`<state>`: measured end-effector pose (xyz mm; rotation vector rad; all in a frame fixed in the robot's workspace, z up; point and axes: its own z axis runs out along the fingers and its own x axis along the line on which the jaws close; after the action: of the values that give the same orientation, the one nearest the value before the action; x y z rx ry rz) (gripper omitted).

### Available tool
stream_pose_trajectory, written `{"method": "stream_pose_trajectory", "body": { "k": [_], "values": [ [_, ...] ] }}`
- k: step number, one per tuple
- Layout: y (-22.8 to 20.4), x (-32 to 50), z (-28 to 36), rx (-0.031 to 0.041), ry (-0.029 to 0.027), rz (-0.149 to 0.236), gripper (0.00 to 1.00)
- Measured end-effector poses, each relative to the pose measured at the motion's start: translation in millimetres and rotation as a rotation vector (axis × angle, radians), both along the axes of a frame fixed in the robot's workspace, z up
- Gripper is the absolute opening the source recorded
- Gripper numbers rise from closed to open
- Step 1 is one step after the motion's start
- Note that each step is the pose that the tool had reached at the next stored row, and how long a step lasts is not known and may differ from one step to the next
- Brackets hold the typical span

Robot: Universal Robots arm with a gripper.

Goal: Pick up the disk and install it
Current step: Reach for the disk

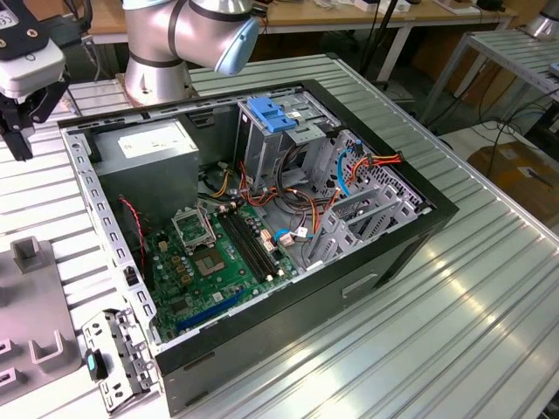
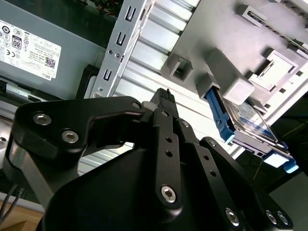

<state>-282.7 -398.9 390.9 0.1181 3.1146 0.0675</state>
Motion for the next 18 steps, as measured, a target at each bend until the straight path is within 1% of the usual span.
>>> {"method": "stream_pose_trajectory", "body": {
  "k": [4, 6, 7, 9, 10, 13, 16, 18],
  "values": [
    [0.0, -4.0, -0.1, 0.0000, 0.0006, 0.000, 0.11],
    [0.3, -8.6, -0.2, 0.0000, 0.0008, 0.000, 0.11],
    [1.2, -15.5, -0.3, 0.0000, 0.0008, 0.000, 0.11],
    [3.0, -20.9, -0.4, 0.0000, 0.0013, 0.000, 0.11],
    [5.0, -24.7, -0.7, 0.0000, 0.0019, 0.000, 0.11],
    [8.4, -32.1, -1.1, 0.0004, 0.0031, 0.000, 0.11],
    [9.9, -40.4, -1.3, 0.0039, 0.0037, 0.000, 0.11],
    [10.6, -48.6, -1.6, 0.0060, 0.0036, 0.000, 0.11]
  ]
}}
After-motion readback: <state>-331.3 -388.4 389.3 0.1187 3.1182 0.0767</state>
